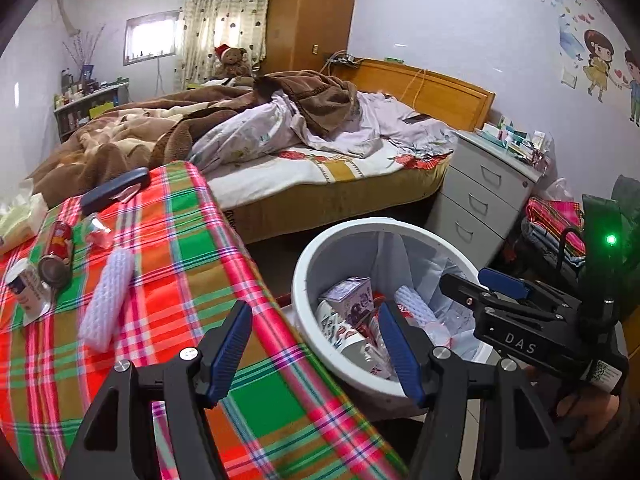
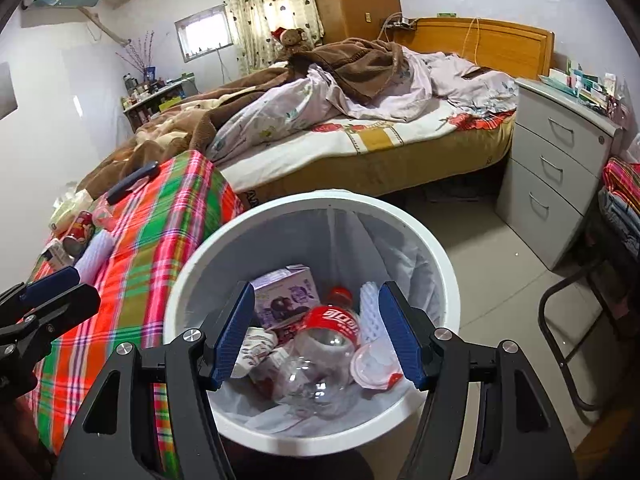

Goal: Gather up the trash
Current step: 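Move both tools back over the bed toward the yogurt cup and foam net, then grasp the white foam net with the right tool while the left tool grasps the white yogurt cup, then lift the yogurt cup and foam net and carry them over the white bin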

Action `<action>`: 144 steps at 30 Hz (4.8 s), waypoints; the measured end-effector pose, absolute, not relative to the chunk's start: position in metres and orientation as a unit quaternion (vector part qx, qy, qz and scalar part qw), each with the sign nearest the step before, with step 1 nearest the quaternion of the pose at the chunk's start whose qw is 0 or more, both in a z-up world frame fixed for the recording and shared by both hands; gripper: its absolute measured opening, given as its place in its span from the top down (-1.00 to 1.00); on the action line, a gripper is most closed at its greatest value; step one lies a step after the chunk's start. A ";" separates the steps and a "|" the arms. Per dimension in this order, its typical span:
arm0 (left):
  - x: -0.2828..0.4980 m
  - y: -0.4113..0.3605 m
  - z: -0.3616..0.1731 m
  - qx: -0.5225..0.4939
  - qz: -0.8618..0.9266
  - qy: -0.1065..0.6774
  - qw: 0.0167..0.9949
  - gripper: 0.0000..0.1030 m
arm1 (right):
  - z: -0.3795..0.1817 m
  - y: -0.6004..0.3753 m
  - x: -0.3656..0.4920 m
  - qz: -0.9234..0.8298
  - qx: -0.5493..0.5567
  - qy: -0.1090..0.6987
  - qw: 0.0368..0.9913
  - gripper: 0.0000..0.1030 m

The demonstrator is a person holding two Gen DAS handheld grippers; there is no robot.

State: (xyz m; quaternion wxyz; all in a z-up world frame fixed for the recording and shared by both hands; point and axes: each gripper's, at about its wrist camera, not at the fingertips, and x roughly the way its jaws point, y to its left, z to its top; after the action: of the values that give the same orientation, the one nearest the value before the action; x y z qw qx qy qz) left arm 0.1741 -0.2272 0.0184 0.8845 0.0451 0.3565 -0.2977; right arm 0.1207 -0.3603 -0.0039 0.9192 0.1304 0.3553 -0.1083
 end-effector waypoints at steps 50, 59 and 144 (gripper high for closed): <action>0.259 0.030 0.018 -0.058 -0.082 0.346 0.933 -0.27 | -0.001 -0.180 0.221 0.058 0.082 0.383 0.918 -0.28; 0.307 0.055 -0.006 -0.061 -0.067 0.363 0.927 -0.27 | -0.017 -0.151 0.254 0.076 0.074 0.413 0.904 -0.28; 0.213 -0.078 0.040 0.013 -0.176 0.331 0.927 -0.08 | 0.025 -0.227 0.170 0.015 0.089 0.343 0.935 0.47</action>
State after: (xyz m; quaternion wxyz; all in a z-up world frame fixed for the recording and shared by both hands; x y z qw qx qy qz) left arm 0.2131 -0.0775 0.0405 0.9269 0.0134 0.3314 -0.1759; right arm 0.1703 -0.2274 0.0253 0.9350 0.0886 0.3432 0.0151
